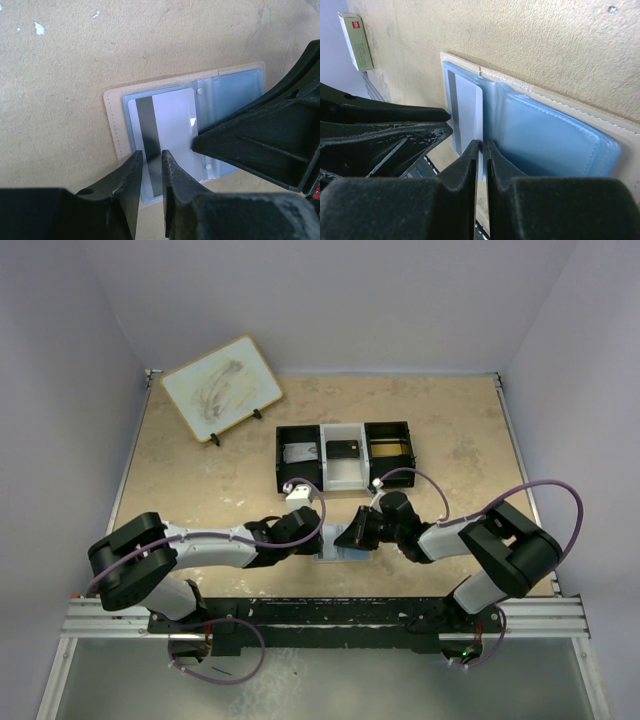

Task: Take the credit cards out of the card holder

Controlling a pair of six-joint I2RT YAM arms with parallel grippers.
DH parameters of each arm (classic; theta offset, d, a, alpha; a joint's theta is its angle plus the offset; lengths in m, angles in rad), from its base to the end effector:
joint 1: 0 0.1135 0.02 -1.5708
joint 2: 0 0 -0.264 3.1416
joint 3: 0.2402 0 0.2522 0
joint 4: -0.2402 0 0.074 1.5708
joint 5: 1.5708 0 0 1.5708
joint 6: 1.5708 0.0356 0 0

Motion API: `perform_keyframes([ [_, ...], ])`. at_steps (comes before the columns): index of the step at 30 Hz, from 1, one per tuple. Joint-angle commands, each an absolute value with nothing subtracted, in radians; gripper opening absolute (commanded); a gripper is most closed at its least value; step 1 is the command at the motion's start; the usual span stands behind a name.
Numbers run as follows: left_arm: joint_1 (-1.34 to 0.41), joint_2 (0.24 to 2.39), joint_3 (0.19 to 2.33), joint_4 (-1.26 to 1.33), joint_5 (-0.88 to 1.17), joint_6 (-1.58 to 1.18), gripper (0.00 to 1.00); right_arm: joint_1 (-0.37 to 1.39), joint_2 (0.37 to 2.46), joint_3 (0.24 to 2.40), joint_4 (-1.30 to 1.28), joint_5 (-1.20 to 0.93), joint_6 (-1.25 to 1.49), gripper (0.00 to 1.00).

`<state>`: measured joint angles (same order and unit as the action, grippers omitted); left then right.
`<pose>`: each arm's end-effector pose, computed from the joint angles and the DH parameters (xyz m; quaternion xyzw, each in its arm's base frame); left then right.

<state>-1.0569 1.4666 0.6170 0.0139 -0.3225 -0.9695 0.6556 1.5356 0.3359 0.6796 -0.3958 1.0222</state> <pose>0.1433 -0.2310 0.1518 -0.0174 0.9227 -0.2217 0.3148 0.1884 0.1622 0.1177 0.0577 0.8520 0.4795 0.2021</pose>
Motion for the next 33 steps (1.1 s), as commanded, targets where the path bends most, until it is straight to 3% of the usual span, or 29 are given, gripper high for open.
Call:
perform_keyframes([
  [1,-1.062,1.436,0.598,-0.029,-0.357,-0.971,0.21,0.651,1.547,0.344,0.727,-0.408,1.024,0.07],
  [2,-1.063,1.437,0.595,-0.022,-0.349,-0.971,0.22,0.649,1.546,0.341,0.736,-0.415,1.023,0.0],
  [22,-1.065,1.463,0.572,-0.008,-0.339,-0.975,0.14,0.58,1.469,0.334,0.607,-0.438,0.91,0.0],
  [25,-1.065,1.463,0.575,0.02,-0.314,-0.97,0.16,0.58,1.506,0.336,0.652,-0.477,0.913,0.02],
  [28,-1.064,1.468,0.585,0.034,-0.298,-0.966,0.19,0.58,1.525,0.337,0.672,-0.483,0.918,0.11],
  [33,-1.064,1.477,0.596,0.032,-0.29,-0.983,0.38,0.581,1.539,0.365,0.619,-0.435,0.902,0.21],
])
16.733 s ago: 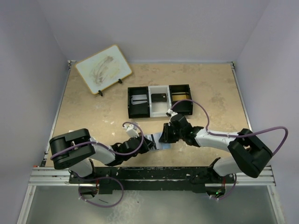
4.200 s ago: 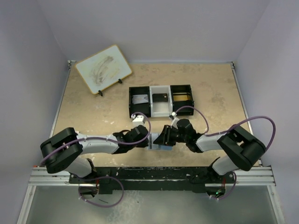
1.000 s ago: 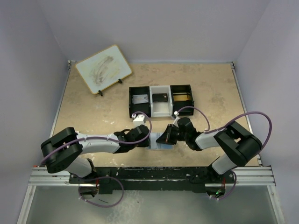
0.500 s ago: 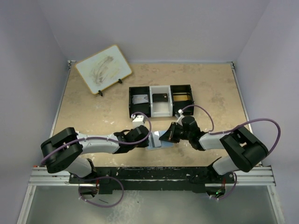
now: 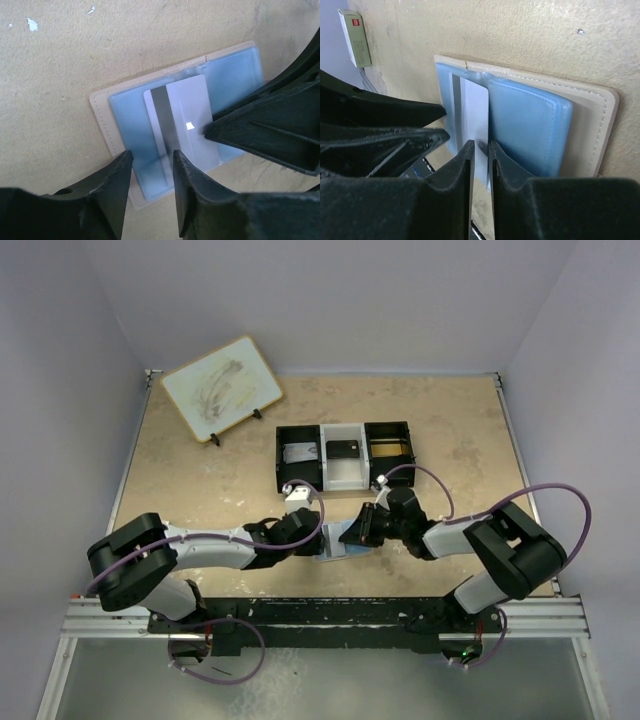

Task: Take the credit cards out of the card holder

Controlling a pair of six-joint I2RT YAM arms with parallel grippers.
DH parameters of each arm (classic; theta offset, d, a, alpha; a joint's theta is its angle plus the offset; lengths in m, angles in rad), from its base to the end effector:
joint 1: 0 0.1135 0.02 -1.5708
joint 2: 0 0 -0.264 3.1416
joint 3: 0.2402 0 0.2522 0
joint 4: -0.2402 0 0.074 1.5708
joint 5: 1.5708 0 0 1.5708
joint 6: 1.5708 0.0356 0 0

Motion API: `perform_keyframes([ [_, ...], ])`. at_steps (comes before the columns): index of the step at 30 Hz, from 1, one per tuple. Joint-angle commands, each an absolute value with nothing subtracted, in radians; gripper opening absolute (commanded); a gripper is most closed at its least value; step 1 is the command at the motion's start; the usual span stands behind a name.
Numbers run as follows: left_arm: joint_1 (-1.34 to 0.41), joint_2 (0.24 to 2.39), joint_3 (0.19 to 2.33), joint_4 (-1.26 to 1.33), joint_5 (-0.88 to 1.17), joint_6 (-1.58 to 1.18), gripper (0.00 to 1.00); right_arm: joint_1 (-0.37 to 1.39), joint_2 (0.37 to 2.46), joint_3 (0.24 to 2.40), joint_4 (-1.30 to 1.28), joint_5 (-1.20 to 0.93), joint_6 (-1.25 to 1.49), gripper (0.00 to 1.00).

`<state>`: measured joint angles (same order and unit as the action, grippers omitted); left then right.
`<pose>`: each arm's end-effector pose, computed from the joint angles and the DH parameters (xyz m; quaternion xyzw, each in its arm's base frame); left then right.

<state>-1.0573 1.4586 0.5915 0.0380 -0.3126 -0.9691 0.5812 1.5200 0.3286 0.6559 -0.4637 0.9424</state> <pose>0.1410 -0.2277 0.1484 -0.0158 0.9223 -0.2270 0.3125 0.1953 0.1473 0.1178 0.0401 0.8524 0.4769 0.2107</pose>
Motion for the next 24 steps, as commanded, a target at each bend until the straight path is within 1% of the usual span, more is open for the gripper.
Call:
perform_keyframes([
  [1,-1.064,1.48,0.594,0.032,-0.292,-0.991,0.41,0.58,1.544,0.369,0.609,-0.423,0.897,0.21],
  [4,-1.065,1.494,0.572,0.081,-0.288,-1.029,0.44,0.58,1.564,0.356,0.617,-0.402,0.902,0.15],
  [9,-1.065,1.518,0.492,0.299,-0.276,-1.138,0.42,0.581,1.605,0.317,0.704,-0.423,0.925,0.06],
  [11,-1.065,1.518,0.462,0.381,-0.269,-1.162,0.38,0.581,1.614,0.285,0.764,-0.443,0.943,0.02],
  [13,-1.064,1.516,0.454,0.425,-0.264,-1.169,0.32,0.58,1.622,0.264,0.809,-0.468,0.961,0.01],
  [18,-1.065,1.503,0.472,0.404,-0.271,-1.148,0.16,0.58,1.619,0.24,0.853,-0.497,0.99,0.01],
  [21,-1.065,1.481,0.464,0.419,-0.267,-1.142,0.11,0.58,1.602,0.238,0.849,-0.494,0.998,0.0],
  [24,-1.065,1.467,0.482,0.366,-0.281,-1.122,0.09,0.58,1.578,0.242,0.831,-0.495,0.999,0.0],
])
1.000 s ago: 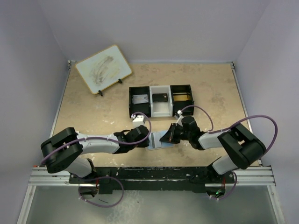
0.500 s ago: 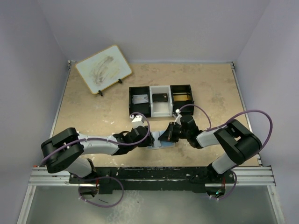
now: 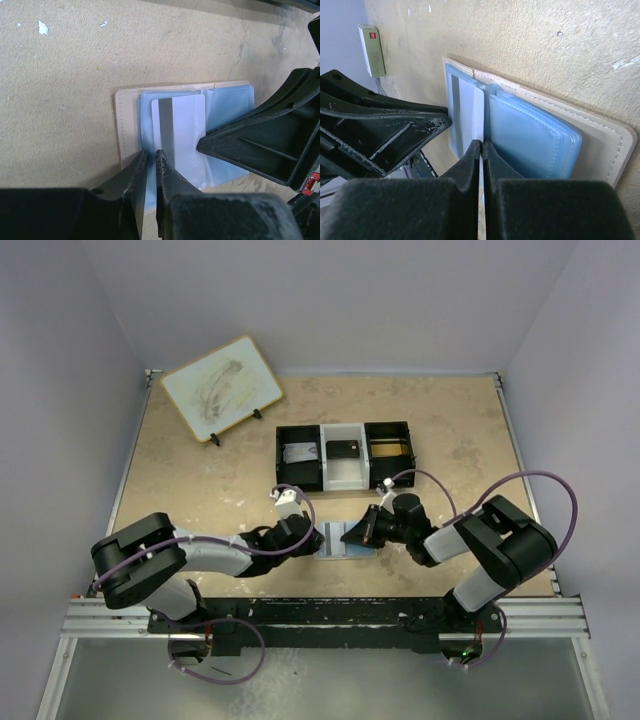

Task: Take the credit cards out of the card holder

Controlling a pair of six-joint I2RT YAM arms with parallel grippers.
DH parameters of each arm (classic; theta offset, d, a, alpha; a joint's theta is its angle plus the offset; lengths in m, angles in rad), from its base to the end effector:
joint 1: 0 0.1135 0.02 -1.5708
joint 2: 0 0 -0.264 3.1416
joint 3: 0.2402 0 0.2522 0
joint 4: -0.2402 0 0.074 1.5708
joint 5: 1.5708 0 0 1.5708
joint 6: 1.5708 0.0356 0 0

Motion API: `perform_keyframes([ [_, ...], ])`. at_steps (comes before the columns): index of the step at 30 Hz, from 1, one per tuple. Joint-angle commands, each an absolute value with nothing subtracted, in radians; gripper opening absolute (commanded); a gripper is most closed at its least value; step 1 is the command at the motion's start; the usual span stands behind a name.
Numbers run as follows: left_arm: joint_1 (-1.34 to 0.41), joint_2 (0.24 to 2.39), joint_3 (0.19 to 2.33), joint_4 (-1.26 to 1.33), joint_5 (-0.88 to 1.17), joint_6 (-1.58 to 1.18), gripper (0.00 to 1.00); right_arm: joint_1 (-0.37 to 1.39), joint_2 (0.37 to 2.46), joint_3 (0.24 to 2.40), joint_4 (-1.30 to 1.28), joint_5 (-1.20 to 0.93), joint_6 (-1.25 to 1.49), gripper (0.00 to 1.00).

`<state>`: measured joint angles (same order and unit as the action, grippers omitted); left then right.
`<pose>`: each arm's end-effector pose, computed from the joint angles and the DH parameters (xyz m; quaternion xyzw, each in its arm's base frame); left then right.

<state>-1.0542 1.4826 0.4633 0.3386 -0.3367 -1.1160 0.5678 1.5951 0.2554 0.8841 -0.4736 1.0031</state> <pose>0.1386 -0.2201 0.1316 -0.0996 0.8872 -0.3047 0.3319 0.1901 0.1405 0.1062 0.0569 0.8322 0.5045 0.2229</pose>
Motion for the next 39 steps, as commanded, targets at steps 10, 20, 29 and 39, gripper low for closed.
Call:
perform_keyframes([
  [10,-1.068,1.439,0.496,0.195,-0.358,-1.088,0.04,0.579,1.364,0.273,0.558,-0.35,0.949,0.0],
  [20,-1.07,1.412,0.524,0.168,-0.369,-1.073,0.11,0.579,1.299,0.275,0.475,-0.321,0.928,0.0],
  [29,-1.084,1.455,0.66,0.189,-0.304,-0.985,0.24,0.579,1.322,0.271,0.507,-0.332,0.934,0.0],
  [39,-1.111,1.6,0.696,0.118,-0.307,-1.006,0.15,0.579,1.319,0.272,0.508,-0.335,0.936,0.0],
])
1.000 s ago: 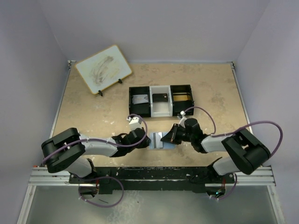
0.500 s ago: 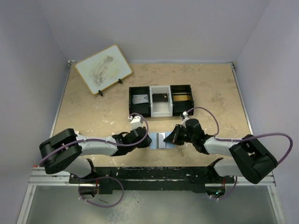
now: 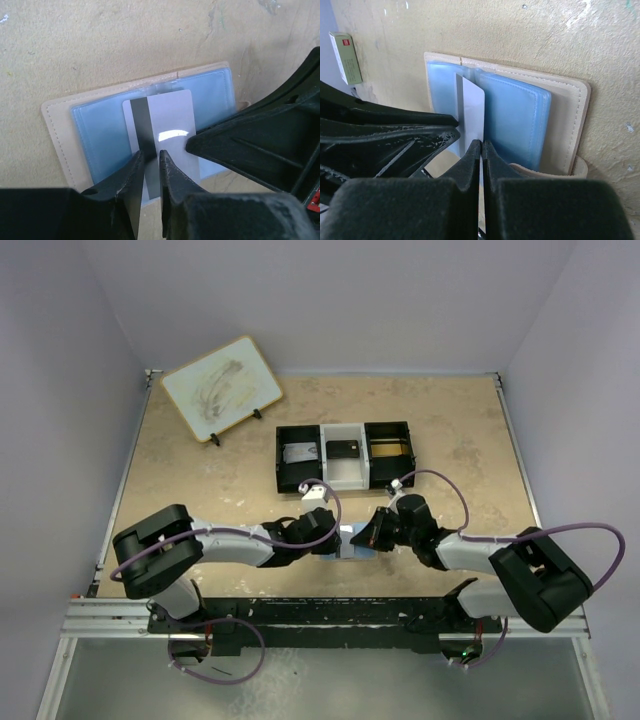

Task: Take the credit cards out of the card holder

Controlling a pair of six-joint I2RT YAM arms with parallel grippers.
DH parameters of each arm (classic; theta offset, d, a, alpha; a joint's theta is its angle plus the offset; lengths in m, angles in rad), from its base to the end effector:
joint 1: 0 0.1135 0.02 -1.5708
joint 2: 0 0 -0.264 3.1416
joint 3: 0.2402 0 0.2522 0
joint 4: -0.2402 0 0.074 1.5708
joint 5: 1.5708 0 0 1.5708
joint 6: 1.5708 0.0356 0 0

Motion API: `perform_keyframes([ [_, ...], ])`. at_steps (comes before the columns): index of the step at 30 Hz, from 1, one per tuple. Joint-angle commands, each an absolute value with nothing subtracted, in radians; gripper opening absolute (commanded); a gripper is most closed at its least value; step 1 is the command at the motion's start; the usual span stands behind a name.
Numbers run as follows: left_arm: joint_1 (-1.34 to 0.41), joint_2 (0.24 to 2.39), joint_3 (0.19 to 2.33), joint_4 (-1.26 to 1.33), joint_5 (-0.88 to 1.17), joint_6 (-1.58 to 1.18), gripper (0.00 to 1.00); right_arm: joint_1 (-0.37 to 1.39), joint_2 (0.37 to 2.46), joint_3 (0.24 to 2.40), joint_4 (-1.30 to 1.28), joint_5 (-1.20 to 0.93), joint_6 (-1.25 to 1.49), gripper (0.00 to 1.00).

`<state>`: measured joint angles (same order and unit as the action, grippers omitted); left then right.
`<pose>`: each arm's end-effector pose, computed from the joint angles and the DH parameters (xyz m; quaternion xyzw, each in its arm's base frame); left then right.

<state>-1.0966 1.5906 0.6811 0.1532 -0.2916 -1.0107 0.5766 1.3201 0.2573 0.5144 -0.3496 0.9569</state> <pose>0.1468 -0.2637 0.1468 -0.0185 0.9101 -0.2747 0.3097 0.1759 0.1289 0.1284 0.0788 0.8595 0.4435 0.2417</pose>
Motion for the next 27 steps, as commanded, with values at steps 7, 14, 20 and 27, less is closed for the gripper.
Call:
perform_keyframes([
  [7,-1.121,1.595,0.683,0.045,-0.348,-1.002,0.1,0.578,1.303,0.28,0.51,-0.342,0.94,0.03],
  [14,-1.121,1.583,0.67,0.046,-0.352,-1.002,0.07,0.579,1.316,0.278,0.55,-0.38,0.95,0.15],
  [20,-1.123,1.579,0.669,0.06,-0.347,-1.002,0.05,0.579,1.372,0.268,0.635,-0.419,0.982,0.18],
  [27,-1.123,1.571,0.66,0.057,-0.351,-1.003,0.04,0.579,1.427,0.278,0.688,-0.432,0.998,0.12],
])
